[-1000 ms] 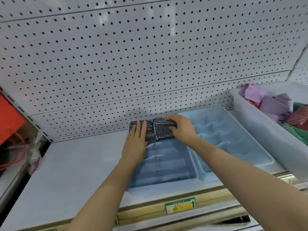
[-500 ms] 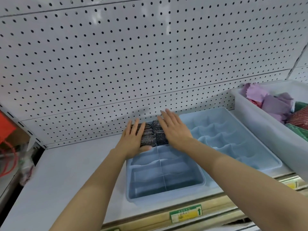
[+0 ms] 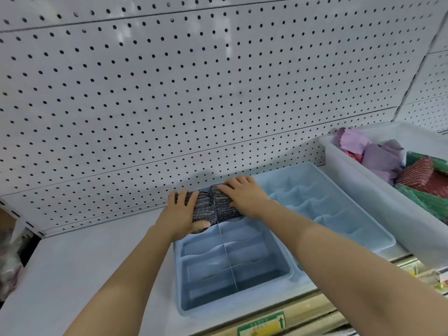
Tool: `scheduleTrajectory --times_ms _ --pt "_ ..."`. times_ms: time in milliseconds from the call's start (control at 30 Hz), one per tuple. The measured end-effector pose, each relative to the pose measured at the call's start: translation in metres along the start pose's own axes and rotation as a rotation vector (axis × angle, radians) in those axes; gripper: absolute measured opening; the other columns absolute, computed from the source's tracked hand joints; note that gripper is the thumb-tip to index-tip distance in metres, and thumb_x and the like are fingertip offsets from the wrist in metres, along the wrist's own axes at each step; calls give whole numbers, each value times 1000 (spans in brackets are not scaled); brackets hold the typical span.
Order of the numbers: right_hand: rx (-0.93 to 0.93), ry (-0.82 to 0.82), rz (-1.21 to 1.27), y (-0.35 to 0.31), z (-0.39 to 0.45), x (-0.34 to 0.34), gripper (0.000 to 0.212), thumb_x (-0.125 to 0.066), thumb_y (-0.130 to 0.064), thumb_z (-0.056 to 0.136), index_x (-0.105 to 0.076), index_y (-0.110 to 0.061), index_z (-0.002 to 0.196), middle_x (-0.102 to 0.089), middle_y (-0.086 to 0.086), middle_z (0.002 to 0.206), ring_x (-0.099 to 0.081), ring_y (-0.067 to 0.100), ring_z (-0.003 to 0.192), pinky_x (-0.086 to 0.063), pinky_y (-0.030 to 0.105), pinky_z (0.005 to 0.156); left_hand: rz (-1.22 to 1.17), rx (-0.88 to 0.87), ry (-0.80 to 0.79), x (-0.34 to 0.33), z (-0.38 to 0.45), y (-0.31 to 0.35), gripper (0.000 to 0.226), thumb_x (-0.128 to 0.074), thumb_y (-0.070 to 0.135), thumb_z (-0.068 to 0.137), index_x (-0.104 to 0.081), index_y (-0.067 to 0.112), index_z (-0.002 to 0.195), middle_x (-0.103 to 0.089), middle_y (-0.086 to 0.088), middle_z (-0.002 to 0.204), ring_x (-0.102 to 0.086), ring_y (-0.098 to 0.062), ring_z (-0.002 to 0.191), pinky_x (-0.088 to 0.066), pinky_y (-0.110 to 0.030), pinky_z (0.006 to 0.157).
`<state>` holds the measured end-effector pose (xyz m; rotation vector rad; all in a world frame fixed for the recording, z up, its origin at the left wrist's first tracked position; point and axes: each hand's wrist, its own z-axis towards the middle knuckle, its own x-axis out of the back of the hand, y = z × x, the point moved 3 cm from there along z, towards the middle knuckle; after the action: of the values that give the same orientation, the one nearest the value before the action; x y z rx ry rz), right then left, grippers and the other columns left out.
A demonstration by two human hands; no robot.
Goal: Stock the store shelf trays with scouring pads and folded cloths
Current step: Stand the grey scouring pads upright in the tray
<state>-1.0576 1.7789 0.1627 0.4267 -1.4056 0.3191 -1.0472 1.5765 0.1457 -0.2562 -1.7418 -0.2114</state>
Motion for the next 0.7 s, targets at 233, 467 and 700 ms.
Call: scheduleTrajectory --times_ms 233,467,700 --pt "-138 143 211 17 -27 9 57 -53 -39 93 -38 -13 141 -41 8 145 -35 27 134 -22 38 114 -11 72 -97 36 -2 12 135 -8 104 44 9 28 154 9 0 163 10 -28 149 -9 -52 118" --pt "-326 505 173 87 -110 78 46 -62 -23 87 -55 -2 127 -60 14 126 -54 33 118 -38 43 102 -84 -202 256 100 20 159 69 -37 56 97 -20 20 154 -20 -4 160 -17 -27 146 -21 -45 117" --pt "-644 505 34 204 -236 121 42 -47 -25 87 -58 -1 120 -64 20 112 -58 40 103 -45 49 90 -163 -584 205 128 4 355 41 -55 36 95 -56 21 134 -55 -4 135 -47 -27 124 -41 -35 99"
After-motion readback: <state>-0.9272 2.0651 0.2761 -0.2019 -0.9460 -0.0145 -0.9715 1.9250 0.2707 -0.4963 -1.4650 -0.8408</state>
